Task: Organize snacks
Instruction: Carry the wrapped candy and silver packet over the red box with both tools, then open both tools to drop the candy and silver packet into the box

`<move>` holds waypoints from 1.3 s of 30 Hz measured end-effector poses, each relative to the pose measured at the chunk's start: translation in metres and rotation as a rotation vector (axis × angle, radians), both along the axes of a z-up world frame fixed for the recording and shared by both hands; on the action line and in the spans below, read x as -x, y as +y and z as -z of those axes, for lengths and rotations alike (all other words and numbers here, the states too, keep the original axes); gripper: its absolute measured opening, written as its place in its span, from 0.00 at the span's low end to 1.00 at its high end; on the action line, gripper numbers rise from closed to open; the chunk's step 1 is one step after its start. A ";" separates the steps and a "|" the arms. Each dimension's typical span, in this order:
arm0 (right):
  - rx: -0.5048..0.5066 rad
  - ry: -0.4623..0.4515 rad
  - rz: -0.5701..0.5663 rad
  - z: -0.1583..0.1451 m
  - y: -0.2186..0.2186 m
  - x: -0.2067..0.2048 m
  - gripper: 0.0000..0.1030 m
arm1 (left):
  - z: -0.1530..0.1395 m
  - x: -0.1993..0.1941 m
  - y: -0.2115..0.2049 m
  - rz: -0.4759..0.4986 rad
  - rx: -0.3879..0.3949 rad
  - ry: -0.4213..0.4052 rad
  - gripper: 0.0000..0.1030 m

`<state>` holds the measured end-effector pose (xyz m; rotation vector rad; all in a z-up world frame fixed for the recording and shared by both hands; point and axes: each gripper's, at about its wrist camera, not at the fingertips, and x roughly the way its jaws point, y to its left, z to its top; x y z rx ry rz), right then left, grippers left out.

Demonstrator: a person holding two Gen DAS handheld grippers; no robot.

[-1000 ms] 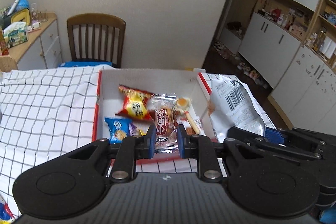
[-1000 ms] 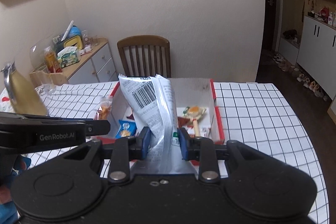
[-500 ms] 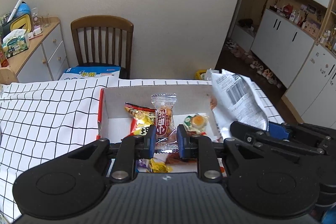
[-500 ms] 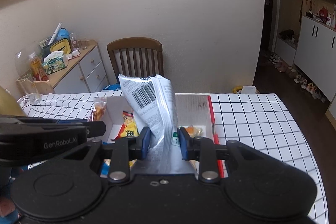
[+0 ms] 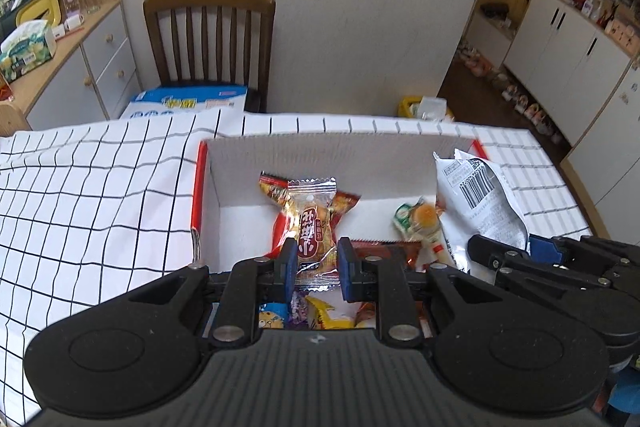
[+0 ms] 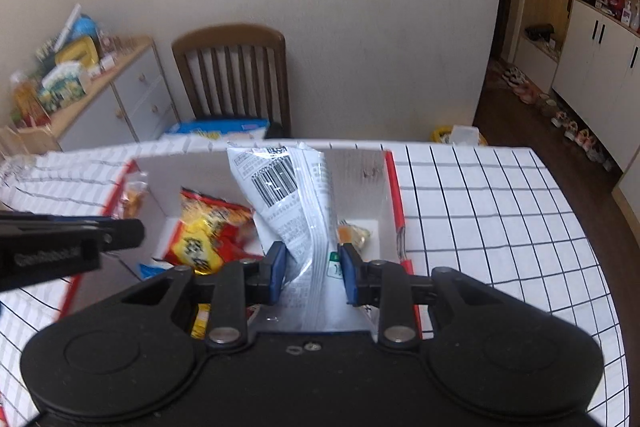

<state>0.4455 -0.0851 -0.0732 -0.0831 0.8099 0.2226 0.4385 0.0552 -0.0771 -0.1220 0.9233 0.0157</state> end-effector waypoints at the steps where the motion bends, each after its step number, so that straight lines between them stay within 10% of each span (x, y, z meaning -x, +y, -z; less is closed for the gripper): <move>1: 0.009 0.011 0.002 0.004 0.001 -0.003 0.27 | 0.004 -0.002 -0.001 0.001 -0.007 0.011 0.20; 39: 0.128 0.105 0.012 0.044 0.010 -0.018 0.37 | 0.076 -0.031 -0.013 0.055 -0.070 0.260 0.20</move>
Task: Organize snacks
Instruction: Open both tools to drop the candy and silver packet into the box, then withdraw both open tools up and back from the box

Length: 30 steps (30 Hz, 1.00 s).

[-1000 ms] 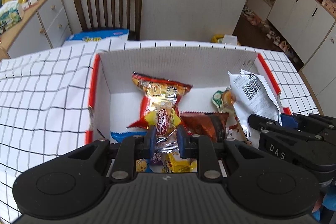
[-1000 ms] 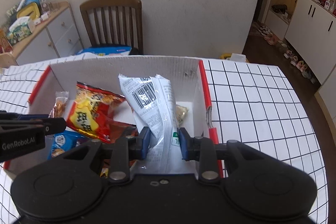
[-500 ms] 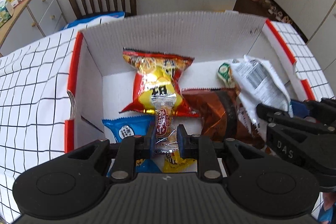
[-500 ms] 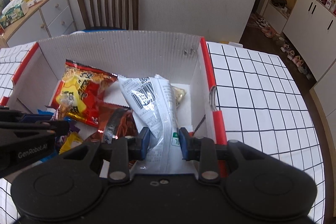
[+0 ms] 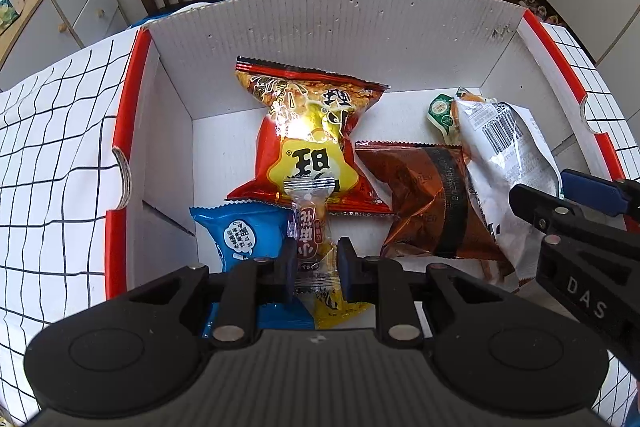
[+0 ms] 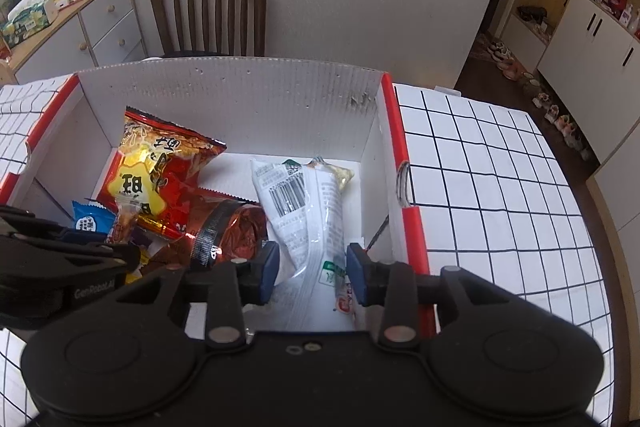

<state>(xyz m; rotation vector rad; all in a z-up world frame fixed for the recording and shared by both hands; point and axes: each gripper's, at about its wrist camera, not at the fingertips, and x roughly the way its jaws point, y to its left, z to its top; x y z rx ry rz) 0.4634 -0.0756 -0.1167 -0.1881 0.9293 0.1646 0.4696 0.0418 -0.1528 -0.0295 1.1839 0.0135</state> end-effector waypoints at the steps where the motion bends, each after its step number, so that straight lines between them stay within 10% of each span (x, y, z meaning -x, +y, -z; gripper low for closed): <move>1: -0.002 0.000 -0.001 -0.001 -0.001 0.000 0.39 | 0.000 0.000 0.000 0.001 0.000 -0.003 0.20; 30: -0.100 -0.063 -0.048 -0.043 -0.012 0.044 0.73 | -0.064 0.057 0.016 -0.029 0.051 -0.166 0.21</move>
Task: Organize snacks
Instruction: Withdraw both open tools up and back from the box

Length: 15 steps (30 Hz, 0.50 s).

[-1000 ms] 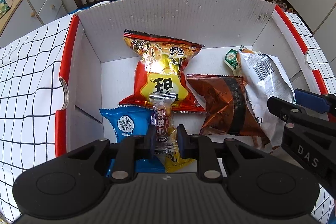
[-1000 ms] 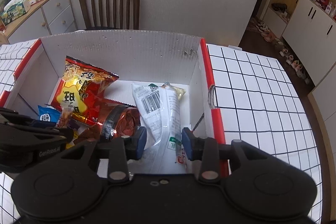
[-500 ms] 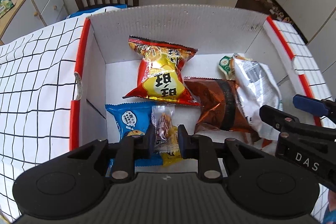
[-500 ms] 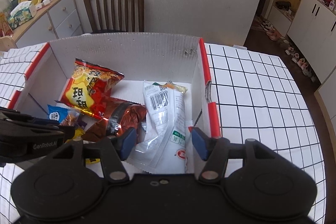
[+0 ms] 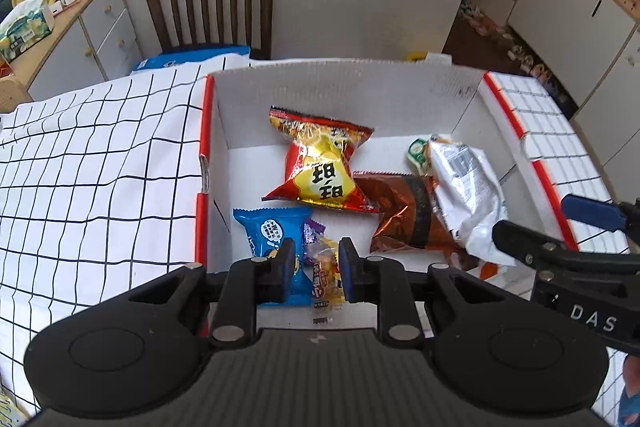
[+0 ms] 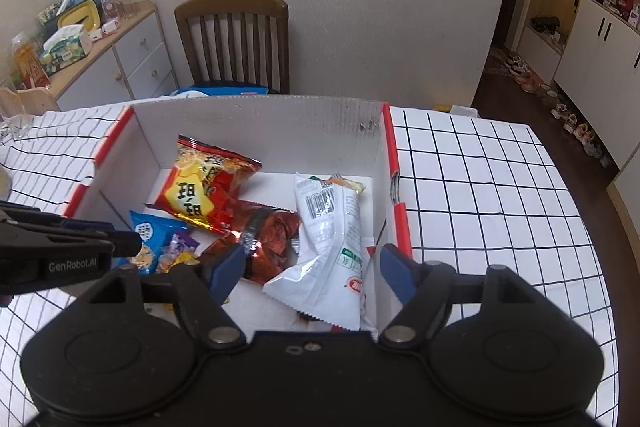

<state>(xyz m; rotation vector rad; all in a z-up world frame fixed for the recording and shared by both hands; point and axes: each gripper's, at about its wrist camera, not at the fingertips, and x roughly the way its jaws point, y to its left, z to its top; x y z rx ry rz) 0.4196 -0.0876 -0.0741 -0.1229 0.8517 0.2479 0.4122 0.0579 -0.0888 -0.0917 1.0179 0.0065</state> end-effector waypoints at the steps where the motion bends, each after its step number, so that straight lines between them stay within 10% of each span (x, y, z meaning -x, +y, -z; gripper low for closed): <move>1: -0.003 -0.005 -0.004 -0.002 0.000 0.003 0.74 | -0.003 0.003 0.001 -0.001 0.003 -0.011 0.21; 11: -0.046 -0.074 -0.037 -0.029 0.001 0.032 0.82 | -0.033 0.033 0.007 -0.007 0.036 -0.112 0.22; 15: -0.071 -0.101 -0.050 -0.039 0.001 0.044 0.84 | -0.046 0.044 0.008 -0.008 0.044 -0.156 0.46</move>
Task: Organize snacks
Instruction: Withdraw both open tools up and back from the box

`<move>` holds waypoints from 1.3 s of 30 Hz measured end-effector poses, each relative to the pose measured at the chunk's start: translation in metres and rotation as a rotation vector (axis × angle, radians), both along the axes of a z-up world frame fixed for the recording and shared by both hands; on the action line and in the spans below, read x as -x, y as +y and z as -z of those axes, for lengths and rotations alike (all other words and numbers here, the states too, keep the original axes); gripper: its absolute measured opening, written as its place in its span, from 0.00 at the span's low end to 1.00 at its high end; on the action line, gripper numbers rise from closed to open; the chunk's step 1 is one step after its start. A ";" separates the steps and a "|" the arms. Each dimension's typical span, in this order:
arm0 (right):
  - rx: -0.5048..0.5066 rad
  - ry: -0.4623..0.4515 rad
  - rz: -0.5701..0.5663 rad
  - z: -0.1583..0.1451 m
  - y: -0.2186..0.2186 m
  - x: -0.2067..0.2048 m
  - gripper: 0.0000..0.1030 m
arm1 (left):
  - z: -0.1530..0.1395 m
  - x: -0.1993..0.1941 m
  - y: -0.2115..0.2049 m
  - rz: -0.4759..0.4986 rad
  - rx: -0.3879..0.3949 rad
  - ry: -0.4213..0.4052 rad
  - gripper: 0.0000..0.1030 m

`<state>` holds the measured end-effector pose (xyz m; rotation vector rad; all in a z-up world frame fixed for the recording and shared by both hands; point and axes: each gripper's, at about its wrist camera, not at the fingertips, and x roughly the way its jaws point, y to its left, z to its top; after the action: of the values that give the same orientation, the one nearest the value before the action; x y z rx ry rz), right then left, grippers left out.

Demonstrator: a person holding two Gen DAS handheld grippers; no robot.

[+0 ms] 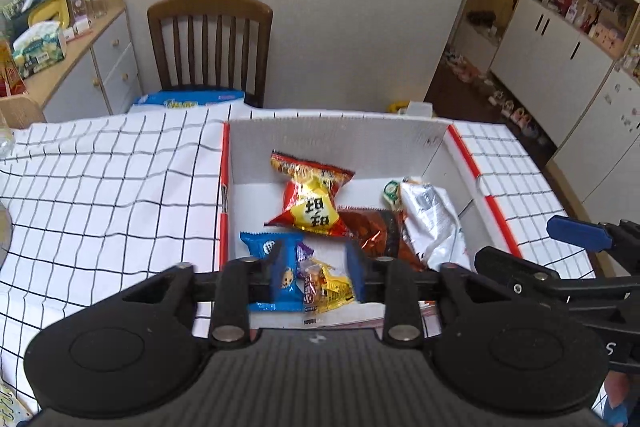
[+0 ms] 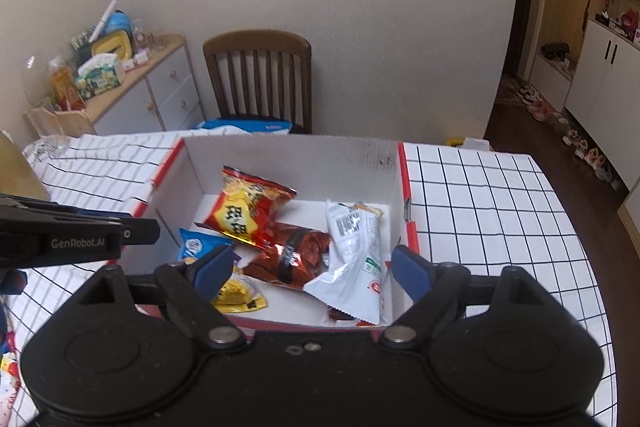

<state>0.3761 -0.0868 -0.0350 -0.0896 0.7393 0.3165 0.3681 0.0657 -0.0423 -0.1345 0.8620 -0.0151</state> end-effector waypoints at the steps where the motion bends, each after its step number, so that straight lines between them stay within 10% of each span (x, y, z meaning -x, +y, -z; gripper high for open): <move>1: -0.006 -0.009 0.000 -0.002 0.000 0.002 0.85 | -0.004 0.004 0.000 -0.002 -0.003 -0.019 0.55; 3: -0.022 -0.025 -0.001 -0.006 -0.003 0.008 0.86 | -0.011 0.013 -0.002 -0.006 -0.026 -0.068 0.70; 39: -0.155 -0.227 -0.070 -0.045 -0.041 0.125 1.00 | -0.050 0.139 -0.007 -0.003 -0.032 -0.224 0.97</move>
<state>0.2515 -0.1277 0.0099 -0.0044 0.4858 0.4222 0.2295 0.0591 0.0078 -0.1016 0.6380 -0.0136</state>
